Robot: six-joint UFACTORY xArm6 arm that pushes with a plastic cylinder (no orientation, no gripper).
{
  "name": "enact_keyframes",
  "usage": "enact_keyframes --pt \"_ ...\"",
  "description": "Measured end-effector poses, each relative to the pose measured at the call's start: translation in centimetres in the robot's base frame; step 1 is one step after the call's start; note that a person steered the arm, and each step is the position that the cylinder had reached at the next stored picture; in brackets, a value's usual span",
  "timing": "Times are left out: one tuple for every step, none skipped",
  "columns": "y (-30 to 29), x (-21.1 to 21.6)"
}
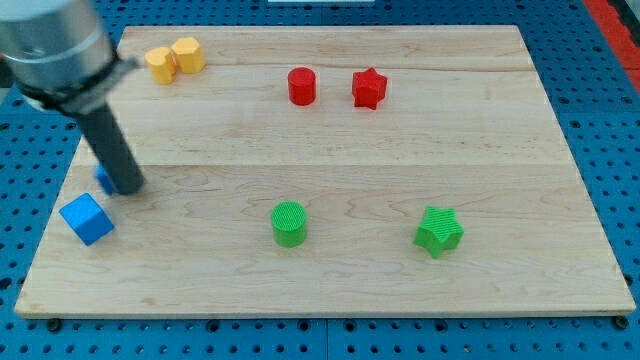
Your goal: Move blue triangle to the bottom left of the yellow heart
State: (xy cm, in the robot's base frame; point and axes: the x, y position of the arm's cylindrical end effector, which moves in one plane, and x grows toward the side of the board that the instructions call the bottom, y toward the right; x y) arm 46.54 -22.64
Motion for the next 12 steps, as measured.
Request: enact_keyframes --pt "5.1 0.9" --pt "5.3 3.8" --pt "1.6 3.4" --pt "4.8 10.9" --pt "0.9 13.5" --pt "-5.5 9.5" --pt "-7.8 7.2" --pt "-0.8 4.7" --pt "-0.6 2.0" --pt "-4.4 1.7" --pt "-7.0 0.9" --pt "-3.7 0.4"
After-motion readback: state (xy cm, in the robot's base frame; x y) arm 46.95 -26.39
